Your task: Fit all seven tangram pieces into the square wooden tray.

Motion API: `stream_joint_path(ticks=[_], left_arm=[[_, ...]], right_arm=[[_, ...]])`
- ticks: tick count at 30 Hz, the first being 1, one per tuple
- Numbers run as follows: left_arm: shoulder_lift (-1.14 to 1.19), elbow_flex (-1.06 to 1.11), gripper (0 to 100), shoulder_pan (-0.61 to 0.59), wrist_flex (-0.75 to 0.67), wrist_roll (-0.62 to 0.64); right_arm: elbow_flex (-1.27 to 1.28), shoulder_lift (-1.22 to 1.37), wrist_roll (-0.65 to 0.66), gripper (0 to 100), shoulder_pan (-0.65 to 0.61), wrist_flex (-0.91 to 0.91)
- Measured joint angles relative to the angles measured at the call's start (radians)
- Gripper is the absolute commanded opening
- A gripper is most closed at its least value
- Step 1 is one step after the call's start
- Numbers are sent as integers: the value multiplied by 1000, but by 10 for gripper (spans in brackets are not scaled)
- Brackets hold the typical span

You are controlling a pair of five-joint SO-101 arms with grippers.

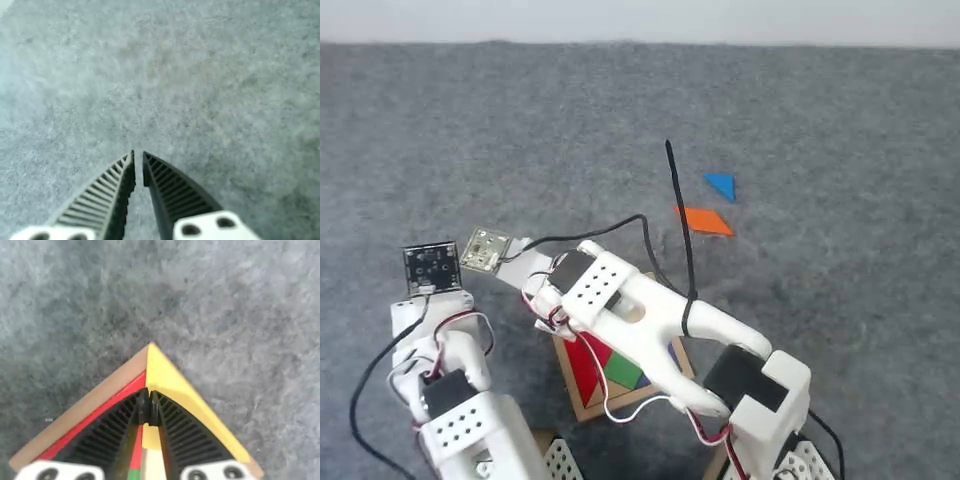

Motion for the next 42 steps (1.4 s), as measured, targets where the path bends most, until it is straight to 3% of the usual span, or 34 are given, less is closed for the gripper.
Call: stream_joint_path(ticks=[6, 17, 31, 42], left_arm=[[-3, 0, 26, 2, 0, 0], [-3, 0, 26, 2, 0, 0], [-3, 0, 26, 2, 0, 0], [-3, 0, 26, 3, 0, 0]], right_arm=[[-2, -2, 46, 8, 52, 2], [-2, 69, 46, 9, 54, -230], [-2, 92, 58, 9, 152, -117], [-2, -49, 60, 9, 124, -61]])
